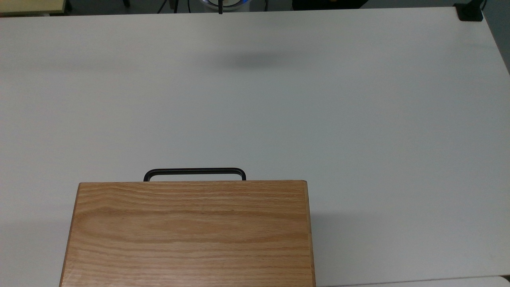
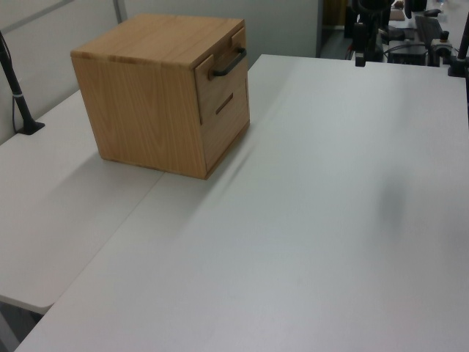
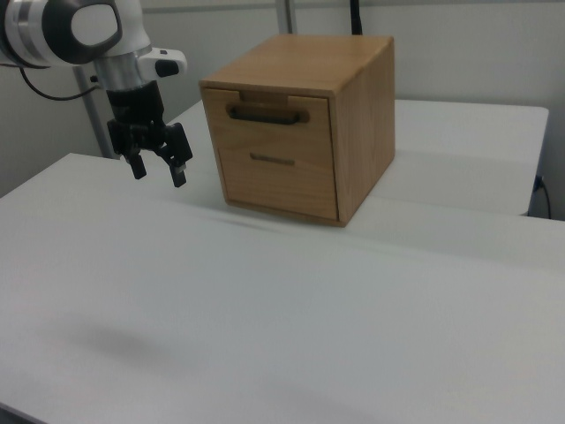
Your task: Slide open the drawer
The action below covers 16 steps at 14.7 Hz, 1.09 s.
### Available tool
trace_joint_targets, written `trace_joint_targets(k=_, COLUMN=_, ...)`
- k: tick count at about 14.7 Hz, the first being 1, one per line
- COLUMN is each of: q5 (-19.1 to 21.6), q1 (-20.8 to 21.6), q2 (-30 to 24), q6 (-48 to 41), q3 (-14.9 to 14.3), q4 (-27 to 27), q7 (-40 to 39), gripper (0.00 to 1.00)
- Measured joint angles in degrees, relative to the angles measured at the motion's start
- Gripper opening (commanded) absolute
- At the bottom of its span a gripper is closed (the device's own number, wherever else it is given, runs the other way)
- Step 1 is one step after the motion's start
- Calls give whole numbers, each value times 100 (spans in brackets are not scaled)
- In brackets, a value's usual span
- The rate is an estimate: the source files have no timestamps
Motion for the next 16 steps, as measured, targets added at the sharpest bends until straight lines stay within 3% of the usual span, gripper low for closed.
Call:
trace_joint_targets(k=10, q5=1, q1=-24, q2=199, q6=-599, q3=-33, q4=502, q7=140, gripper=100)
trace_joint_targets(k=16, q5=7, q1=-22, q2=303, q6=-518, q3=-62, q4=666, q7=1672, gripper=100)
